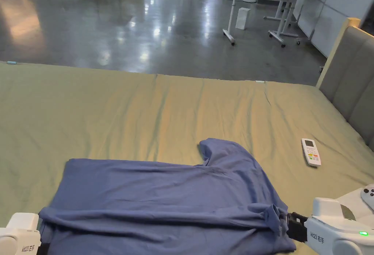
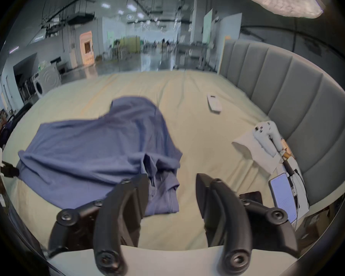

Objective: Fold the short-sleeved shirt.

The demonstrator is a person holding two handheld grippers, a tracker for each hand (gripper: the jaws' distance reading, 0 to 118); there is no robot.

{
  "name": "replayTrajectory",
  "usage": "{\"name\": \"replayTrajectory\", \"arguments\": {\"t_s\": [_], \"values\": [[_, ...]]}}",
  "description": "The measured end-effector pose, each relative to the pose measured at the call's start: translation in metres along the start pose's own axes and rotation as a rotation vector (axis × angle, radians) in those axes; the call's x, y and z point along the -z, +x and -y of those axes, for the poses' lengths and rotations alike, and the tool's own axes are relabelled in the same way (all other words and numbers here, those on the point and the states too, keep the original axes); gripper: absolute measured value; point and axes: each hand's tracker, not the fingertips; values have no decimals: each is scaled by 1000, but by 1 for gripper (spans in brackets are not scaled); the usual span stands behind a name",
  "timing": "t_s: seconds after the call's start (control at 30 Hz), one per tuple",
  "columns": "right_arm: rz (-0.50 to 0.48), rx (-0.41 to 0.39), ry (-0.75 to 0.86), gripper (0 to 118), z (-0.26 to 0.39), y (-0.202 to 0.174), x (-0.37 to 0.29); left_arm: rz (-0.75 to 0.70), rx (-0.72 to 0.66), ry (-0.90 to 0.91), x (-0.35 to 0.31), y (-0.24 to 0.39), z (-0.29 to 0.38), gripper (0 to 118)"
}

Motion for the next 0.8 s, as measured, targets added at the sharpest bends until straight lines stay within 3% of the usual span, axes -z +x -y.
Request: {"name": "replayTrajectory", "arguments": {"t_s": [0.07,0.17,0.33,0.63,0.8], "values": [[-23,-36,-59,54,3,-4,17,4,-9,9,-2,-2,2,7],[-23,-53,-141,67,7,-10,44,8,-14,9,-1,-3,2,7],[-69,-87,-275,69,20,-25,74,9,-15,9,2,-4,-1,7],[-25,-86,-199,69,25,-30,53,-2,1,6,6,1,1,7],[-43,-105,-256,67,29,-29,72,-2,2,0,7,3,-1,7]]}}
